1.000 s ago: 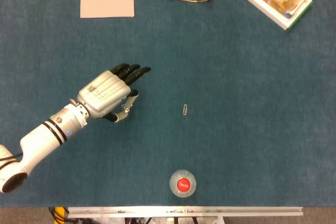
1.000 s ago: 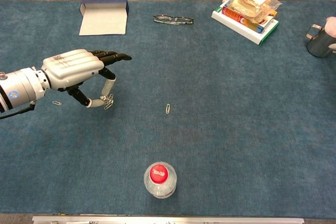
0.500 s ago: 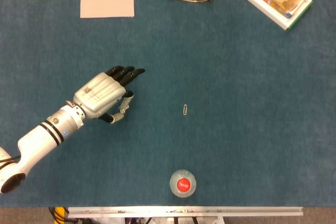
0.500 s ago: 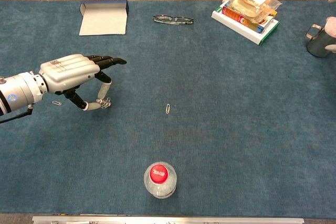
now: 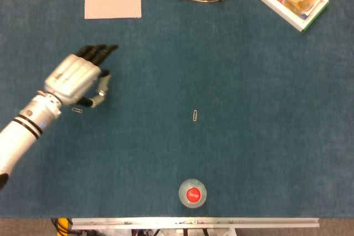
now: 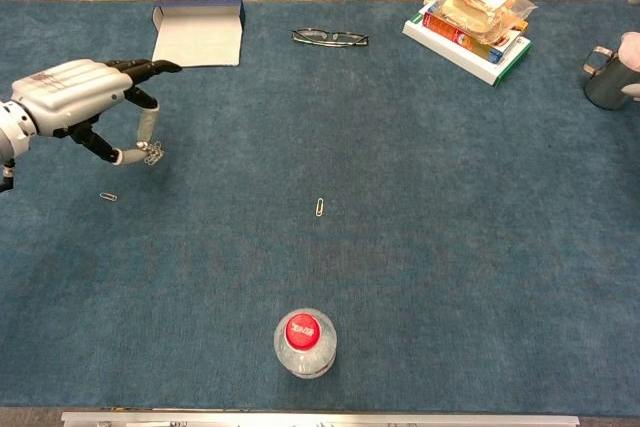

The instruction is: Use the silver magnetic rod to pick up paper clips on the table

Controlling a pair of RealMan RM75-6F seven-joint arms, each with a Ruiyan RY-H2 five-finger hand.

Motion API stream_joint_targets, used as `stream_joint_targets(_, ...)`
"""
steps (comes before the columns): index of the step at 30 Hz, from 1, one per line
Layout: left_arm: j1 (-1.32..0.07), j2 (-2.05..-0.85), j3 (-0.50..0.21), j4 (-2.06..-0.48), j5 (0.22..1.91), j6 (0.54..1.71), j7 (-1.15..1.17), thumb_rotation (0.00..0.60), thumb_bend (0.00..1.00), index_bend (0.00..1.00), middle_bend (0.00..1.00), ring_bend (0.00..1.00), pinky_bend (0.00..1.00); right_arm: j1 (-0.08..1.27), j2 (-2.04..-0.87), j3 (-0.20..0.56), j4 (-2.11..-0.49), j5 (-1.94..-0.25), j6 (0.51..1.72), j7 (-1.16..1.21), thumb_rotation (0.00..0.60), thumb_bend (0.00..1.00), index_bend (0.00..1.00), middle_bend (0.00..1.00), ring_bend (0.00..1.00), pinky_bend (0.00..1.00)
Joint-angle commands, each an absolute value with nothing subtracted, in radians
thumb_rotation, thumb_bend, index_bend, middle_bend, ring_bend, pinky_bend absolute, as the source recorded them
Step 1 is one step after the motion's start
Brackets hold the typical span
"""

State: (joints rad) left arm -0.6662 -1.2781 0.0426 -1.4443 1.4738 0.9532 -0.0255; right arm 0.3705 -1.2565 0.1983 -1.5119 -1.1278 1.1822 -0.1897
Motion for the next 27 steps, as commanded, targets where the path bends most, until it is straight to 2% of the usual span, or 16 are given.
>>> stream_joint_targets(1, -0.645, -1.272, 0.033, -1.393, 1.429, 0.952, 0.001, 0.6, 0.27, 0.58, 0.0, 0.0, 0.1, 0.371, -1.258, 0.198, -1.509, -1.129, 1.179, -0.187, 0.6, 0.0, 0.24, 0.08, 0.0, 0.06)
stream_joint_targets(5, -0.625, -1.278, 0.021, -1.321, 1.344, 0.919, 0.058, 0.6, 0.27, 0.52, 0.0, 0.0, 0.1, 0.372, -1.258, 0.197, -1.505, -1.13, 1.176, -0.182, 0.6, 0.0, 0.24, 0.08, 0.0, 0.06)
stream_joint_targets(10, -0.615, -1.268, 0.001, -1.296, 1.211, 0.869, 0.175, 0.6, 0.27, 0.11, 0.0, 0.0, 0.1, 0.372, -1.258, 0.197, -1.501, -1.131, 1.174, -0.177, 0.6, 0.0, 0.24, 0.08, 0.0, 0.06)
stream_joint_targets(12, -0.607, -1.263, -0.01, -1.306, 1.184, 0.874, 0.187, 0.6, 0.27, 0.05, 0.0, 0.0, 0.1, 0.371, -1.257, 0.197, -1.5, -1.131, 1.174, -0.175, 0.6, 0.0, 0.24, 0.08, 0.0, 0.06)
stream_joint_targets(17, -0.566, -1.241, -0.019, -1.338, 1.202, 0.948, 0.163, 0.6, 0.27, 0.03, 0.0, 0.0, 0.1, 0.367, -1.25, 0.2, -1.502, -1.131, 1.179, -0.168, 0.6, 0.0, 0.24, 0.08, 0.0, 0.06)
stream_joint_targets(27, -0.448, -1.156, 0.006, -1.431, 1.221, 1.082, 0.148, 0.6, 0.27, 0.06, 0.0, 0.0, 0.11, 0.338, -1.22, 0.193, -1.523, -1.152, 1.211, -0.138, 0.6, 0.0, 0.24, 0.08, 0.0, 0.06)
